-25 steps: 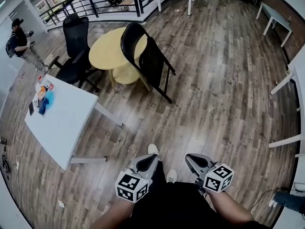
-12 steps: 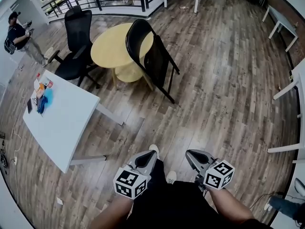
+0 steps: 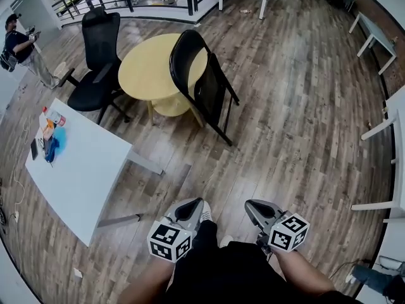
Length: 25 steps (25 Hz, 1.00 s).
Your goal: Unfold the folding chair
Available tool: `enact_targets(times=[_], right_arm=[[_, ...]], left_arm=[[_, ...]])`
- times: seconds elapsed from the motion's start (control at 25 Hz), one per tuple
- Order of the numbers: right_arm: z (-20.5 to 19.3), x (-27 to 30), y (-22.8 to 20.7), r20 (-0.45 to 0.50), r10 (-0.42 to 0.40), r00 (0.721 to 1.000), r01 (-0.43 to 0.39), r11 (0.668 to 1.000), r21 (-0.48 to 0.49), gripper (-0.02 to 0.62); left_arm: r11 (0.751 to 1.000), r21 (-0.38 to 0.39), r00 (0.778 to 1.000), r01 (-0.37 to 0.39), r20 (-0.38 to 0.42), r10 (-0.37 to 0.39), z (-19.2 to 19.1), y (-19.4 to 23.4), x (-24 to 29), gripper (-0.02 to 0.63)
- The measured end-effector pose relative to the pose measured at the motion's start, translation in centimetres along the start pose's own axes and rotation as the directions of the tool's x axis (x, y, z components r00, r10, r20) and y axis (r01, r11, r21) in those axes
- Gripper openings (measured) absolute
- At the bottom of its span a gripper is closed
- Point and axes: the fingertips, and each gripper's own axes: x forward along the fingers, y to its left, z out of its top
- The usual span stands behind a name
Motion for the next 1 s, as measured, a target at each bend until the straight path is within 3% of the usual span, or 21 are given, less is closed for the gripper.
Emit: enact_targets(times=[0.2,0.44,0.68,1.0], right_arm=[[3.9,3.7,-0.4,0.014,-0.014,1.000,0.015,0.999,-0.037,0.005],[8.0,7.8,-0.7,0.044,-0.053,0.998,0.057,0.994,-0.090,0.005],[10.2,11.1,-0.8,0.050,-0.080,0.996,0.085,0.990,-0.109,0.005],[11.0,12.8,-1.0,0.031,-0.109,0.994,0.112,0.989,-0.098,0.005]], left_arm=[[1.000,-0.007,0.999,-0.001,0.039,0.001,3.4,4.1,0.9,0.008],[0.999,0.046,0.998,0.009,0.069,-0.013,7.0,8.8,2.0,0.008],[0.999,0.033,0.994,0.015,0.104,-0.018,8.9,13.3,2.6,0.008],[0.999,0.015,0.993,0.028,0.116,-0.030,9.6,15.4,2.9,0.008]])
